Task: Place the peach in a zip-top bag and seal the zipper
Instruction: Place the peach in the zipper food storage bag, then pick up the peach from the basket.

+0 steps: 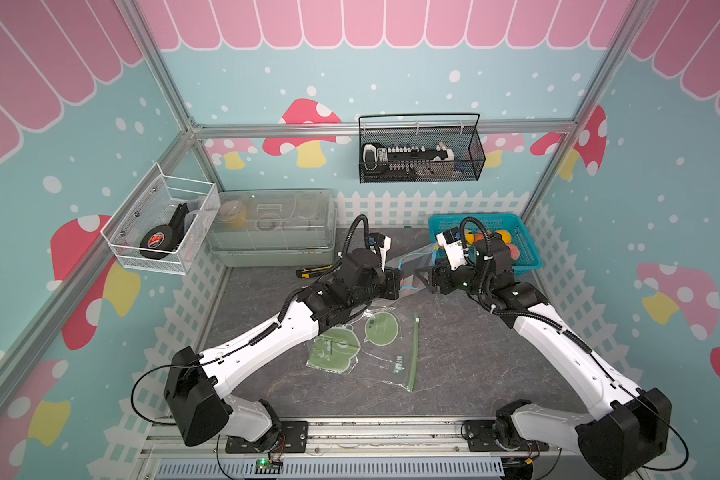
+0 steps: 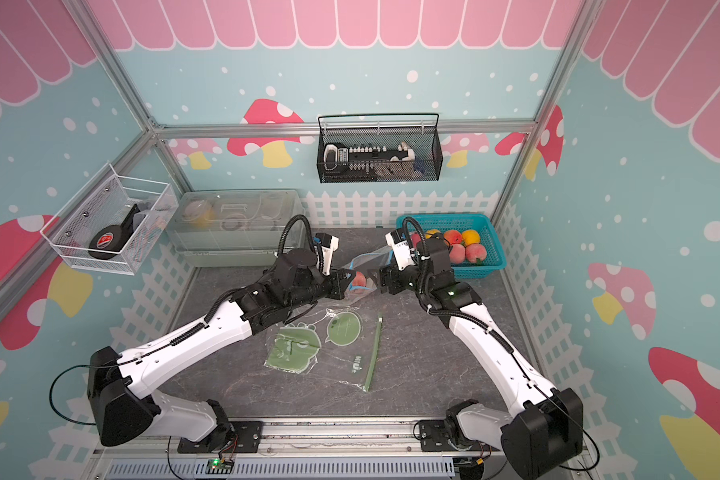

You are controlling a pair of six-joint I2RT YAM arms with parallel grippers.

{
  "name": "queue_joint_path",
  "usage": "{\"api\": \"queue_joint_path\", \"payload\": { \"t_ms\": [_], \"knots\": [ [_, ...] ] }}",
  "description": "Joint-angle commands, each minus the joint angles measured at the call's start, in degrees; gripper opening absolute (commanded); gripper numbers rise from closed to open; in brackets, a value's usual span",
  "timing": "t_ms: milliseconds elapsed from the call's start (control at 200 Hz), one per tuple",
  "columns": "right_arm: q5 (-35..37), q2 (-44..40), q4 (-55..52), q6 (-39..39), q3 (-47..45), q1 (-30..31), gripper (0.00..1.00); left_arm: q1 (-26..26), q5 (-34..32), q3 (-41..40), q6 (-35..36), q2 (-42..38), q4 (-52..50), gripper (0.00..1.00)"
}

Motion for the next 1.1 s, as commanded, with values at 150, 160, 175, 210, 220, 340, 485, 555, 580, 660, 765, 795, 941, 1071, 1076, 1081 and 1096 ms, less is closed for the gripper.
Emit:
{"api": "queue_joint_path", "payload": {
  "t_ms": [150,160,175,210,220,340,485,555,580,660,765,795,941,1071,1076,1081,1096],
  "knots": [
    [33.8,-0.5,-0.3,4.0,-1.8,0.1,0.82,-0.1,-0.2,0.5,-0.1,-1.2,0.8,0.0],
    [34.7,-0.2,-0.4,4.0,-1.7,0.1,0.81,-0.1,-0.2,0.5,-0.1,-1.2,0.8,0.0],
    [35.8,0.3,-0.7,4.0,-1.4,-0.1,0.82,-0.2,-0.1,0.5,-0.1,-1.1,0.8,0.0],
    [37.4,1.7,-1.7,4.1,-0.6,-0.6,0.82,-0.2,0.0,0.5,-0.1,-1.1,0.8,0.0],
    [37.8,2.3,-2.0,4.2,-0.3,-0.8,0.82,-0.1,0.0,0.5,-0.1,-1.2,0.8,0.0],
    [36.8,9.5,-7.9,5.5,5.7,-4.9,0.82,-0.1,-0.2,0.5,-0.1,-1.2,0.8,0.0],
    [31.0,17.5,-9.7,5.3,10.8,-10.3,0.81,-0.1,-0.1,0.5,0.0,-1.2,0.8,0.0],
    [30.0,20.9,-9.6,4.3,12.6,-12.4,0.81,-0.1,-0.2,0.4,0.0,-1.2,0.8,0.0],
    [29.8,22.1,-9.6,3.9,13.4,-13.1,0.81,-0.1,-0.3,0.4,0.0,-1.3,0.8,0.0],
    [28.9,26.1,-10.4,2.6,16.4,-15.2,0.81,-0.2,-0.3,0.3,0.1,-1.3,0.6,0.0],
    [28.6,31.7,-13.0,1.6,21.7,-17.1,0.81,-0.1,-0.5,0.1,0.0,-1.5,0.7,0.0],
    [28.5,33.2,-13.7,1.3,23.0,-17.6,0.81,-0.1,-0.6,0.0,0.0,-1.6,0.8,0.0],
    [28.5,40.3,-17.0,0.7,30.1,-19.8,0.82,-0.1,-0.8,-0.3,0.0,-1.7,0.9,0.0],
    [27.7,46.7,-20.2,0.6,35.9,-22.2,0.83,-0.1,-0.5,-0.4,0.0,-1.8,0.9,0.0],
    [27.7,46.9,-20.2,0.6,36.2,-22.2,0.83,-0.1,-0.6,-0.4,0.0,-1.8,0.9,0.0],
    [27.7,47.1,-20.3,0.6,36.4,-22.4,0.83,-0.1,-0.5,-0.4,0.0,-1.8,0.9,0.0],
    [27.6,47.6,-20.6,0.6,37.0,-22.6,0.83,-0.1,-0.6,-0.4,0.0,-1.8,0.9,0.0]
  ]
}}
